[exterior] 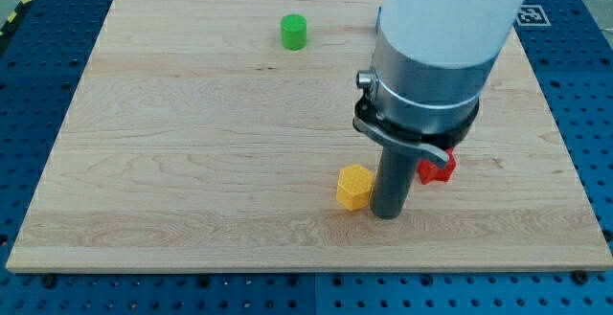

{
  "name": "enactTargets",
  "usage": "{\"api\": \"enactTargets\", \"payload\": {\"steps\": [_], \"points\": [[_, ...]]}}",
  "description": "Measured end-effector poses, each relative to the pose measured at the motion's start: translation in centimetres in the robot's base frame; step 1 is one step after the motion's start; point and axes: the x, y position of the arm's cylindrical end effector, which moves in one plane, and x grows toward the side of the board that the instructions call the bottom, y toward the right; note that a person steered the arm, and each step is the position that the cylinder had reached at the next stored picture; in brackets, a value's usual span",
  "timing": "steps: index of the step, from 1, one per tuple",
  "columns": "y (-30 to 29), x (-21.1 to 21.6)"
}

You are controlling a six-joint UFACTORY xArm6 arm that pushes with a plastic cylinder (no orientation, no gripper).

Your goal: Push the yellow hexagon towards the center of the board

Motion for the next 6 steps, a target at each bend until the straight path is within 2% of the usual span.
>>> {"api": "enactTargets", "payload": {"steps": [3, 5, 6], "points": [[-4.6, 0.3], [-4.3, -3.7], [-4.3, -3.8]]}}
